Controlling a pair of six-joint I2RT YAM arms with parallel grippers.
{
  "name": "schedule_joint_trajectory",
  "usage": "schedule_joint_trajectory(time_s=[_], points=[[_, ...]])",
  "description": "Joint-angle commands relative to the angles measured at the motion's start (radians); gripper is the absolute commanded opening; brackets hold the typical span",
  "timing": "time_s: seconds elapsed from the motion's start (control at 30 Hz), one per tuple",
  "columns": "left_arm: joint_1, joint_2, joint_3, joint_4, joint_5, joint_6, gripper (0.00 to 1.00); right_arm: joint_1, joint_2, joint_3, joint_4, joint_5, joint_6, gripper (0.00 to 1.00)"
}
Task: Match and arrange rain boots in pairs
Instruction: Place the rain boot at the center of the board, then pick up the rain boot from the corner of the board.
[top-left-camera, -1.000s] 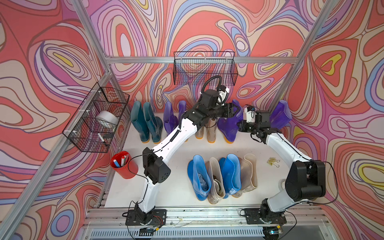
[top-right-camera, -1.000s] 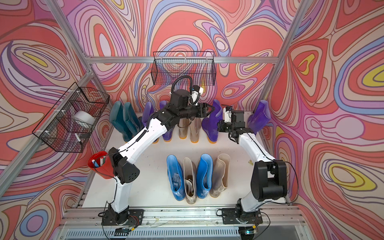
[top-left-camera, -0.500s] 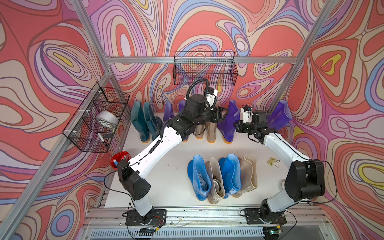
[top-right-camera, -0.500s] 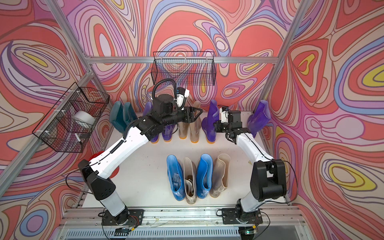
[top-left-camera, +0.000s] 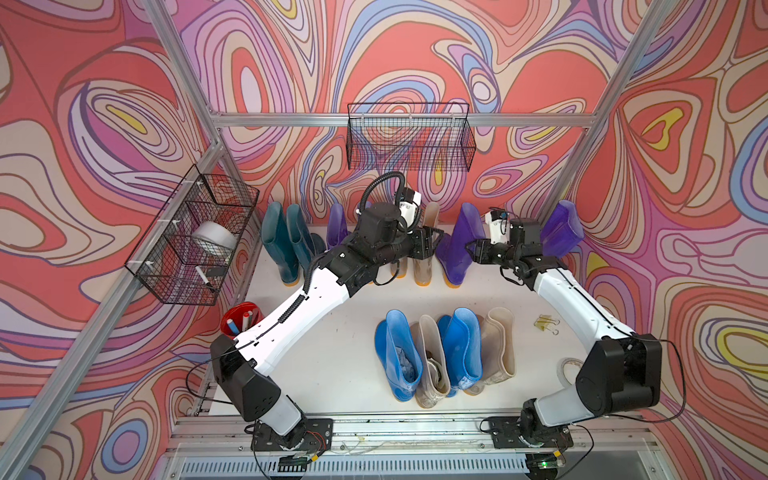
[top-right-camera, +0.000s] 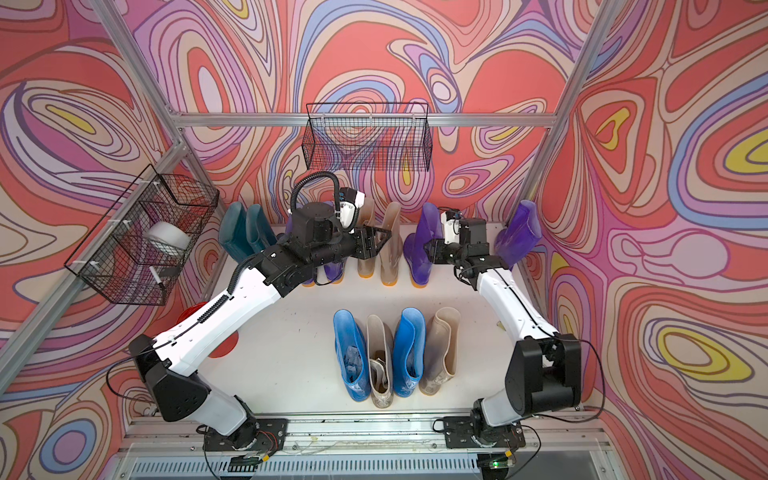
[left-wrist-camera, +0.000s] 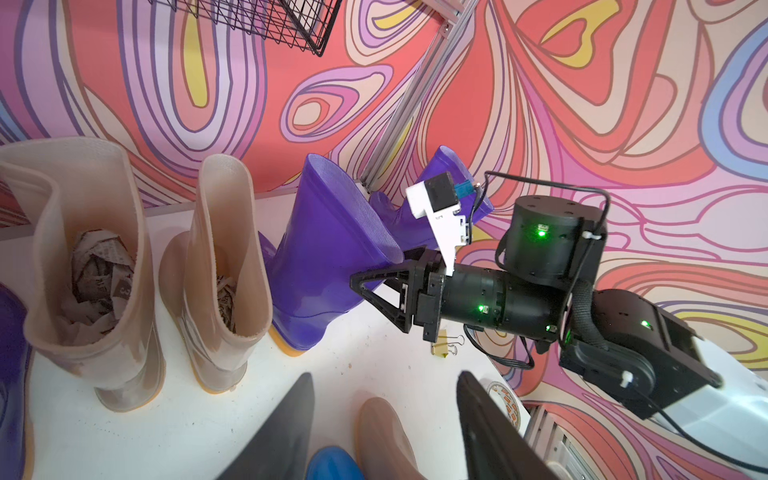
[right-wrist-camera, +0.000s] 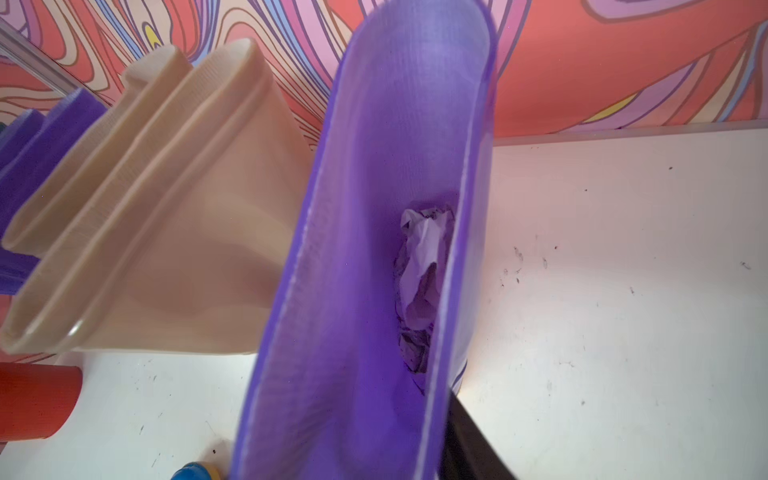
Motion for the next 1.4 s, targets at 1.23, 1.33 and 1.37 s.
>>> schedule_joint_trajectory(time_s=[1.23,1.33,1.37], points=[[0.001,-0.337,-0.326,0.063,-0.063,0.095,0.64,-0.346,-0.470,-0.336,-0.194,0.366,0.030,0.82],[0.001,-0.340,-0.347,0.074,-0.068,0.088,0.65,-0.454,-0.428,-0.339,-0.126,0.276,0.024,0.84],[0.001,-0.341,-0.358,0.083,-0.069,0.082,0.64,-0.486,-0.405,-0.340,-0.100,0.238,0.019,0.85]])
